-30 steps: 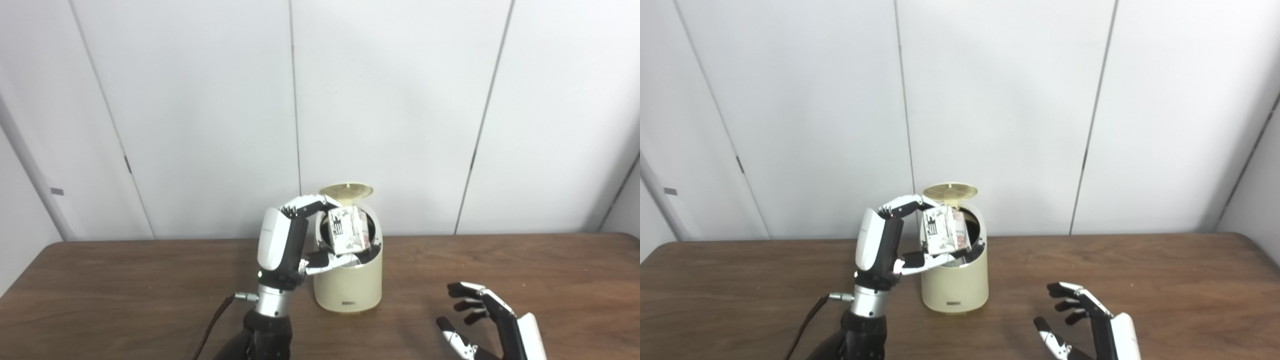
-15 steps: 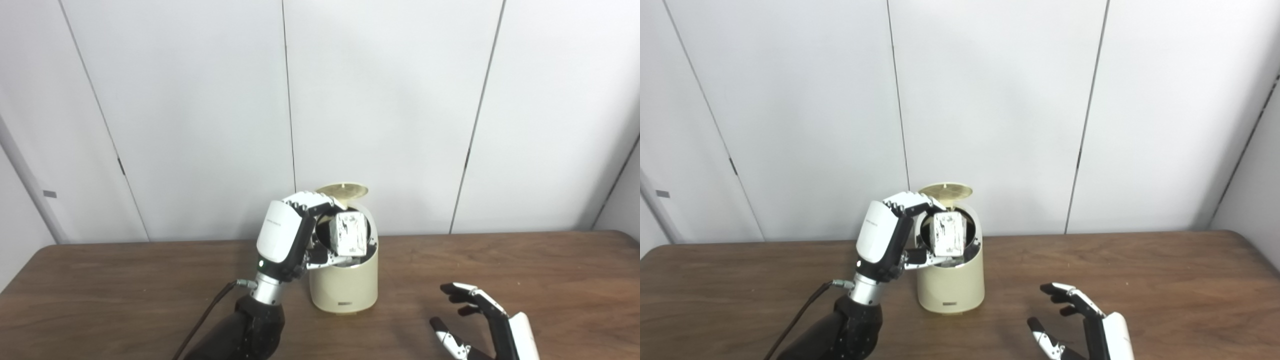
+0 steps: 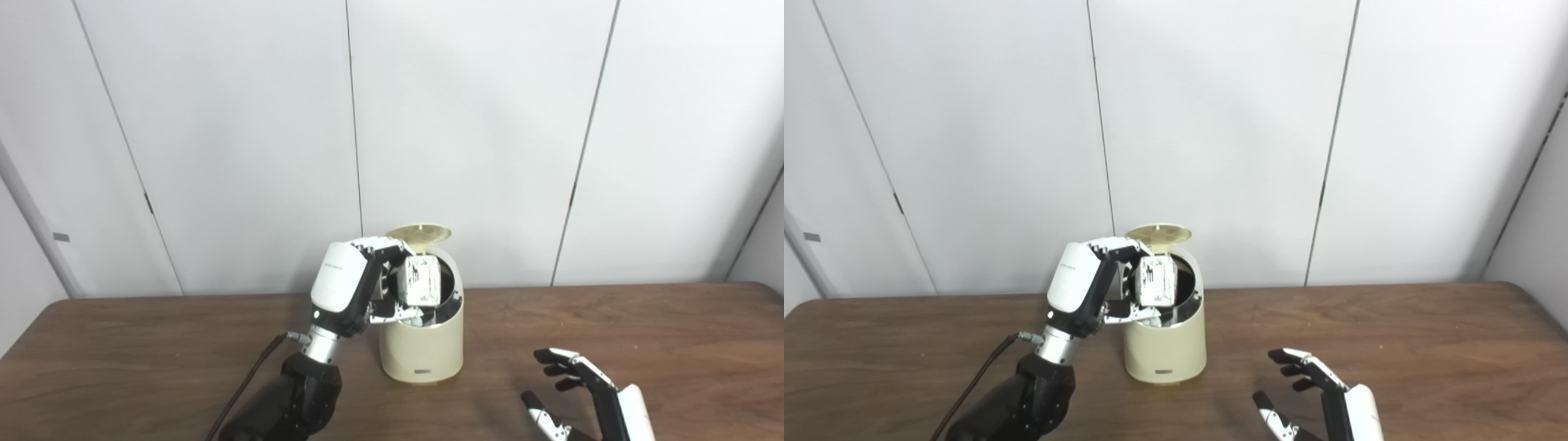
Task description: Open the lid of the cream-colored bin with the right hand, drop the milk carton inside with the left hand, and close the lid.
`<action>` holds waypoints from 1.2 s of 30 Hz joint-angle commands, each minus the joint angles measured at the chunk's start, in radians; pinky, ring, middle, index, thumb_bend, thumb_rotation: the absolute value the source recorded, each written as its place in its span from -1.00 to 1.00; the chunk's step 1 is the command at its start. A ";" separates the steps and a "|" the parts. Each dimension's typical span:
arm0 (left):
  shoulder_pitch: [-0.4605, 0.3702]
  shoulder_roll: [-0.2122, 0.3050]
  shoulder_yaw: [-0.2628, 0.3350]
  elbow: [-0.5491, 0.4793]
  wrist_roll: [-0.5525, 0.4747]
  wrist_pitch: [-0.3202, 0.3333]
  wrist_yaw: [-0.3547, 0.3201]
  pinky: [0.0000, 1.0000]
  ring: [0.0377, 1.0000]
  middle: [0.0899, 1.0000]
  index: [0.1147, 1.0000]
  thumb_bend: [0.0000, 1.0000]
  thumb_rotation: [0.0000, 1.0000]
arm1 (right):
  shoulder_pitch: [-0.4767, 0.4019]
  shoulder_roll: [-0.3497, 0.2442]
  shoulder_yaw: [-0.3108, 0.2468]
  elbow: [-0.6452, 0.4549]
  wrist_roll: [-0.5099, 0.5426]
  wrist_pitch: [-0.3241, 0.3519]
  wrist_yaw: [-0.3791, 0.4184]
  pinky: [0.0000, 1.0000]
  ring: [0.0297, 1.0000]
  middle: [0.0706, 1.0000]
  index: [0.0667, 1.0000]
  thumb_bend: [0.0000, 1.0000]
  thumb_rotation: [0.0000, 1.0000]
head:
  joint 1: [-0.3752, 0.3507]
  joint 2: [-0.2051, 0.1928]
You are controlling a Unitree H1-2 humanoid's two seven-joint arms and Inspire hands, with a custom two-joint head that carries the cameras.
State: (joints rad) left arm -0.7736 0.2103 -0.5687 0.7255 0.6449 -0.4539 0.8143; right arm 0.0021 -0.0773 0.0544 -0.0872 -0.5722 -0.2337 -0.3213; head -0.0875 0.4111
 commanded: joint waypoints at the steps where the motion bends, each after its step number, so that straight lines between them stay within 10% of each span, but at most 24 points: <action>1: -0.048 0.007 0.020 -0.009 -0.011 -0.016 0.005 -0.25 -0.17 -0.16 -0.14 0.01 -1.00 | 0.037 0.059 0.029 0.015 0.009 -0.004 -0.012 0.07 0.26 0.32 0.30 -0.55 -0.42 | -0.001 0.001; 15: -0.027 0.009 0.066 -0.014 -0.079 -0.016 -0.121 -0.15 -0.08 -0.13 -0.17 0.04 -1.00 | 0.045 0.057 0.029 -0.002 0.016 -0.001 -0.006 0.07 0.26 0.30 0.30 -0.55 -0.48 | 0.004 0.013; 17: -0.020 0.018 0.068 -0.033 -0.106 -0.016 -0.186 -0.06 0.03 -0.02 -0.03 0.80 -0.55 | 0.044 0.056 0.030 0.000 0.013 -0.007 -0.009 0.06 0.25 0.29 0.29 -0.55 -0.50 | 0.004 0.013; 19: -0.013 0.024 0.072 -0.047 -0.111 -0.016 -0.226 0.02 0.13 0.08 0.11 0.96 -0.28 | 0.043 0.056 0.030 0.002 0.011 -0.012 -0.012 0.05 0.24 0.29 0.29 -0.55 -0.48 | 0.004 0.013; 24: 0.012 0.021 0.117 -0.087 -0.107 -0.010 -0.335 0.20 0.34 0.29 0.37 1.00 0.09 | 0.043 0.057 0.030 -0.002 0.004 -0.001 -0.010 0.06 0.25 0.29 0.29 -0.56 -0.45 | 0.004 0.012; 36: 0.038 0.002 0.196 -0.123 -0.079 0.004 -0.437 0.33 0.47 0.42 0.50 1.00 0.21 | 0.042 0.053 0.033 -0.003 0.007 0.006 -0.009 0.05 0.24 0.29 0.29 -0.55 -0.51 | 0.007 0.012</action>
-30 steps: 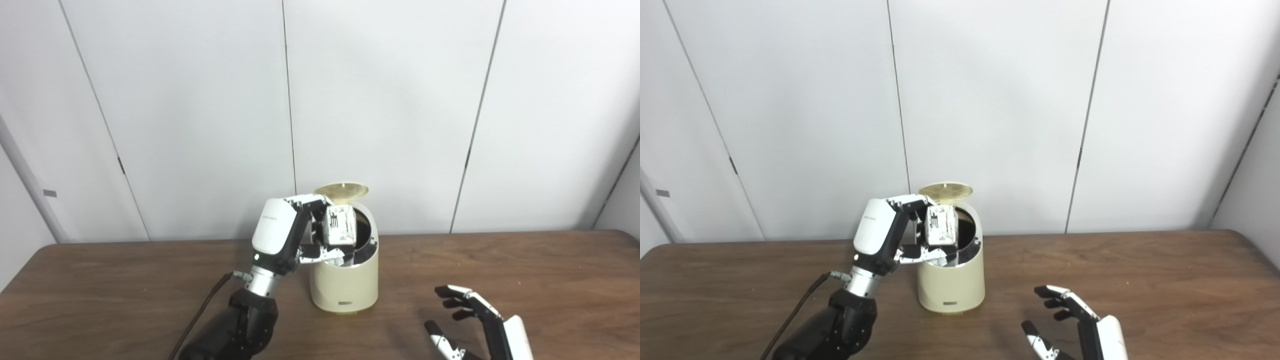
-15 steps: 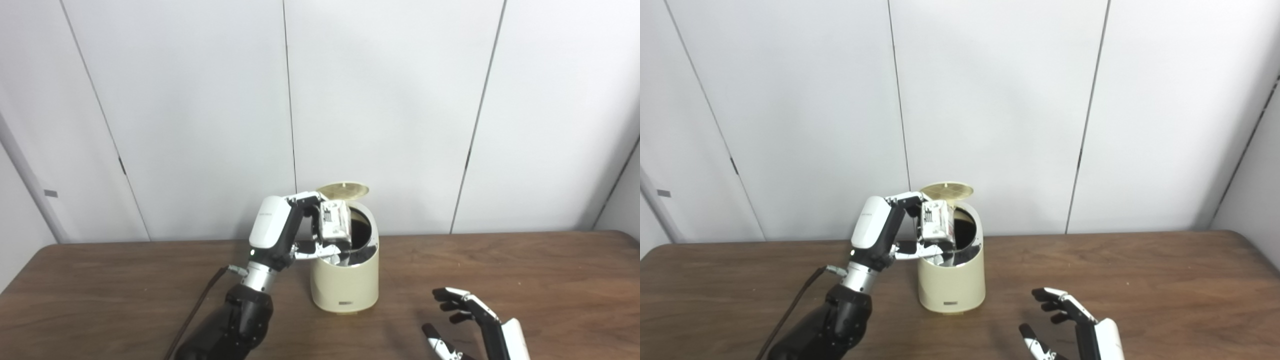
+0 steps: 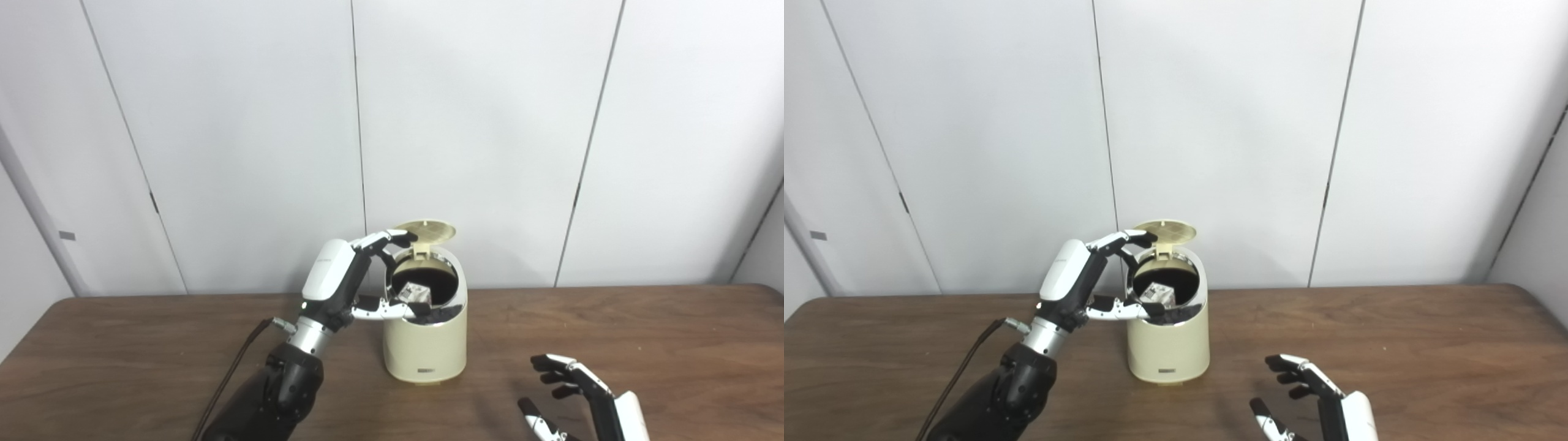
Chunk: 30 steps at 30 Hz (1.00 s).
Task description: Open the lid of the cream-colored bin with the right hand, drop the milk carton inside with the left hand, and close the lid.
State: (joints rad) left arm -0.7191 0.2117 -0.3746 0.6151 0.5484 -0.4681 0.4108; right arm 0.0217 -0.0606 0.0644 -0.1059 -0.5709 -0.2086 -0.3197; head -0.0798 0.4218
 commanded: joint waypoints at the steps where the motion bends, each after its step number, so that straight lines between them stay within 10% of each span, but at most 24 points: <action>1: -0.016 -0.001 0.006 -0.014 0.020 0.017 -0.034 0.33 0.47 0.42 0.50 1.00 0.20 | 0.023 0.036 0.023 0.017 0.006 -0.022 -0.012 0.05 0.23 0.28 0.29 -0.54 -0.51 | -0.001 0.001; 9: -0.004 -0.011 0.002 -0.026 0.010 -0.002 0.042 0.18 0.30 0.22 0.17 0.96 0.09 | 0.017 0.033 0.017 0.020 0.009 -0.018 -0.012 0.04 0.24 0.28 0.29 -0.54 -0.48 | -0.005 0.003; 15: 0.086 0.020 -0.060 -0.213 -0.113 -0.002 0.188 -0.25 -0.17 -0.17 -0.20 -0.11 0.17 | -0.023 0.022 -0.008 -0.045 0.017 -0.023 -0.017 -0.04 0.20 0.27 0.26 -0.48 -0.19 | 0.008 -0.003; 23: 0.360 -0.001 0.080 -0.606 -0.386 0.045 -0.008 -0.37 -0.35 -0.33 -0.30 -0.30 0.14 | -0.172 -0.037 -0.050 -0.274 -0.057 -0.020 0.017 0.03 0.26 0.32 0.28 -0.32 0.00 | 0.015 -0.017; 25: 0.428 -0.023 0.116 -0.681 -0.437 0.074 -0.054 -0.36 -0.37 -0.35 -0.21 -0.09 -0.62 | -0.217 -0.065 -0.065 -0.301 -0.045 -0.006 0.047 -0.10 0.09 0.36 0.32 -0.23 0.09 | 0.017 -0.018; 30: 0.602 -0.055 0.186 -0.800 -0.524 0.077 -0.139 -0.36 -0.34 -0.32 -0.18 -0.04 -0.84 | -0.347 -0.120 -0.091 -0.362 0.003 0.069 0.152 0.15 0.31 0.32 0.33 0.09 0.32 | 0.021 -0.036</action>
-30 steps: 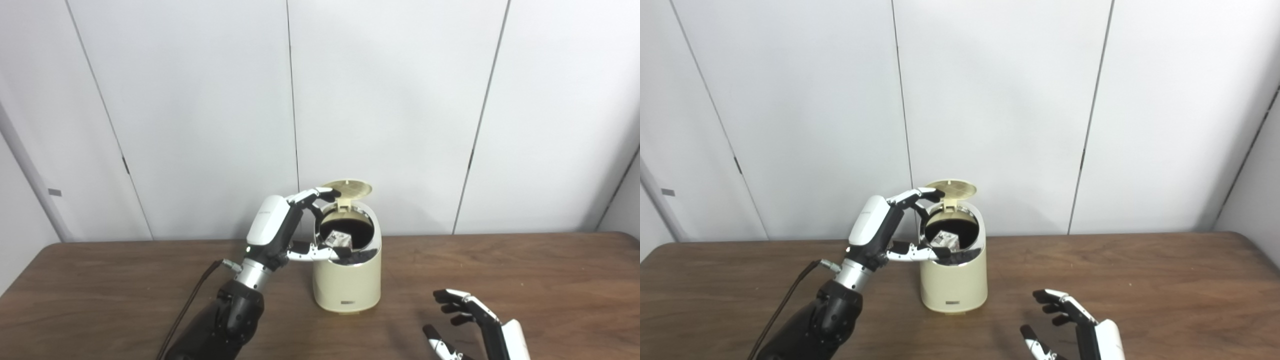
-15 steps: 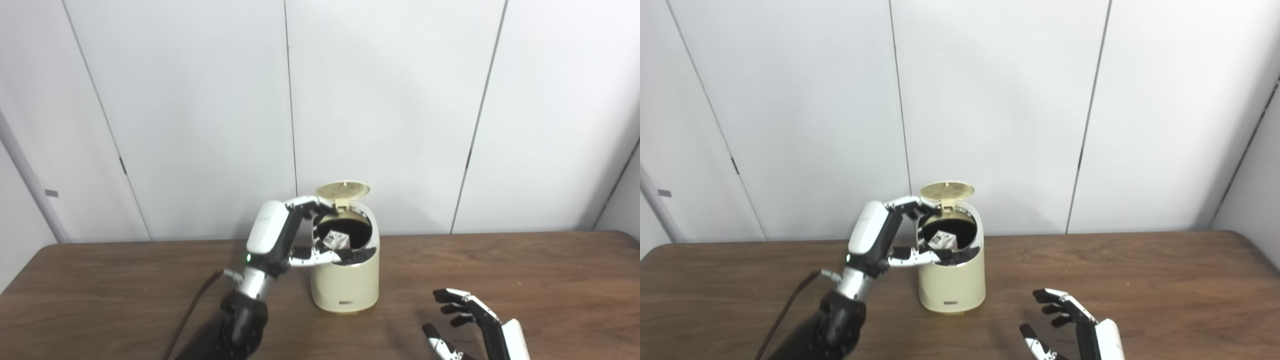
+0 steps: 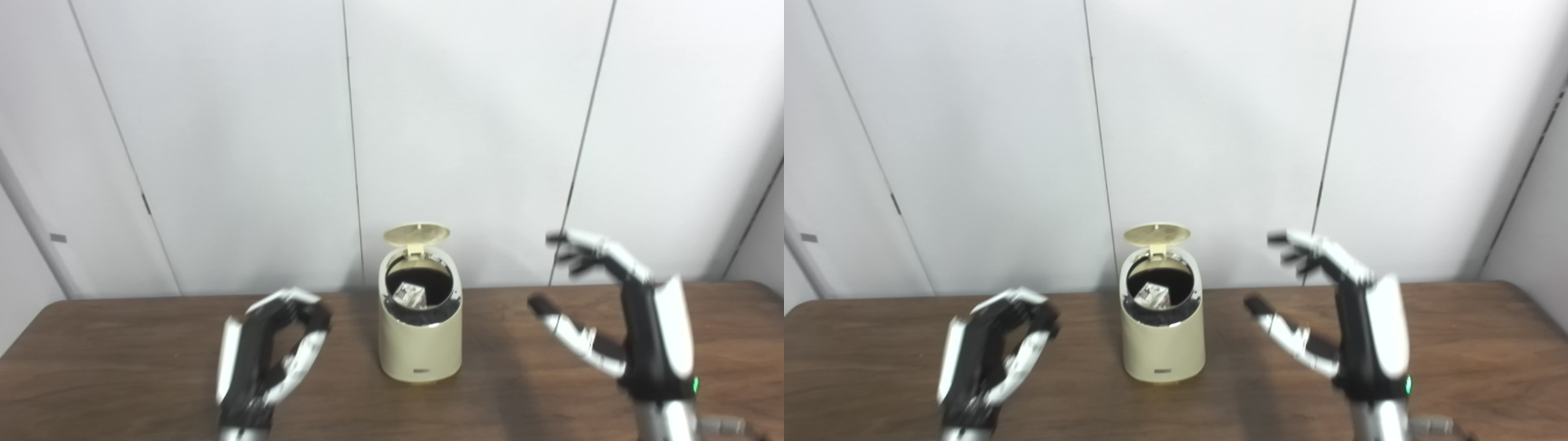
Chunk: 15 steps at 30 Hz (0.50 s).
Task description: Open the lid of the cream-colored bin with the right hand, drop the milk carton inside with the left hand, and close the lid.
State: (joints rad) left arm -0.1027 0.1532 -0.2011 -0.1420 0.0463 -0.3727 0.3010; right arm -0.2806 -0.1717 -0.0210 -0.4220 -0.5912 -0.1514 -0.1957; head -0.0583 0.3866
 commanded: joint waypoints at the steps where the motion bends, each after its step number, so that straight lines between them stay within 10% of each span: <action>1: 0.015 0.004 0.022 -0.054 -0.040 -0.019 -0.051 -0.34 -0.31 -0.28 -0.17 -0.04 -0.84 | -0.072 -0.017 -0.004 -0.056 0.029 0.034 0.055 0.08 0.31 0.34 0.35 0.14 0.36 | 0.001 -0.002; 4: 0.086 0.001 0.044 -0.079 -0.080 -0.008 -0.110 -0.19 -0.17 -0.12 -0.16 -0.05 -0.83 | -0.137 -0.033 0.001 -0.089 0.031 0.119 0.146 -0.01 0.30 0.38 0.39 0.31 0.48 | 0.006 -0.005; 6: 0.126 0.001 0.054 -0.095 -0.088 0.018 -0.144 -0.03 0.07 0.11 0.11 -0.17 0.36 | -0.176 -0.060 0.012 -0.106 0.001 0.182 0.226 0.06 0.43 0.52 0.50 0.45 0.59 | 0.005 -0.006; 8: 0.165 0.015 0.056 -0.092 -0.093 0.010 -0.188 0.14 0.23 0.26 0.27 -0.13 0.71 | -0.227 -0.094 0.036 -0.118 -0.074 0.245 0.319 0.18 0.52 0.59 0.56 0.54 0.70 | -0.005 -0.017; 15: 0.256 0.033 0.064 -0.066 -0.124 -0.001 -0.308 0.83 0.73 0.69 0.66 0.19 1.00 | -0.358 -0.119 0.119 -0.096 -0.186 0.359 0.509 0.56 0.71 0.68 0.66 0.83 0.94 | -0.030 -0.017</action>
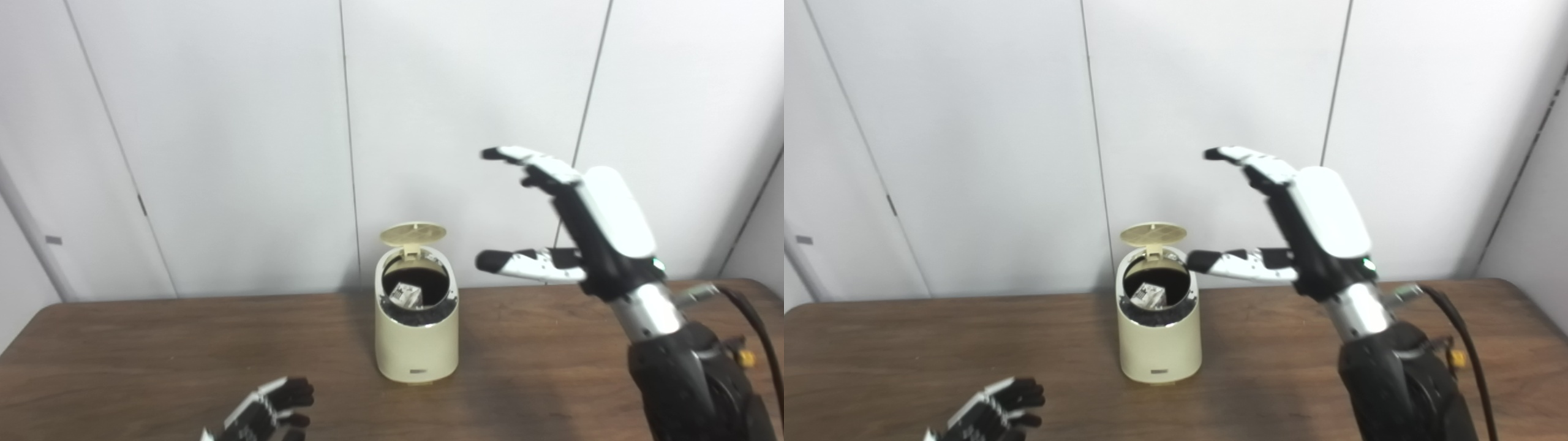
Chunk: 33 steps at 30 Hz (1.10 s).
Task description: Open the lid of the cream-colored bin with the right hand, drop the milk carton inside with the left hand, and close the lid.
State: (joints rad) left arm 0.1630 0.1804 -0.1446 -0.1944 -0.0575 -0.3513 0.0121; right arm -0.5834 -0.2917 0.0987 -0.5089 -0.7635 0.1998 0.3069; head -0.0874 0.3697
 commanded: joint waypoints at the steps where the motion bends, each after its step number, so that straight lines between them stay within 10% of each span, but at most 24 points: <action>1: -0.002 0.002 0.011 -0.011 -0.026 -0.022 -0.028 0.85 0.75 0.72 0.68 0.20 1.00 | -0.064 0.003 0.004 -0.003 -0.016 0.015 0.015 0.55 0.71 0.68 0.66 0.83 0.92 | -0.003 -0.003; 15: 0.044 -0.074 0.057 -0.003 -0.030 0.036 -0.066 0.90 0.77 0.74 0.72 0.20 0.97 | -0.188 0.001 0.096 0.177 -0.087 0.087 0.159 0.85 0.92 0.82 0.80 0.86 0.84 | -0.002 0.004; 33: 0.058 -0.112 0.060 -0.033 -0.005 0.056 -0.060 0.92 0.78 0.70 0.68 0.11 0.99 | -0.183 0.035 0.161 0.351 -0.096 0.069 0.106 0.88 0.98 0.88 0.83 0.76 0.79 | 0.019 0.009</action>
State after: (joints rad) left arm 0.2049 0.0978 -0.0826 -0.2100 -0.0681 -0.2863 -0.0507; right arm -0.7394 -0.2528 0.2638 -0.1394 -0.8514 0.2873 0.4522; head -0.0675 0.3804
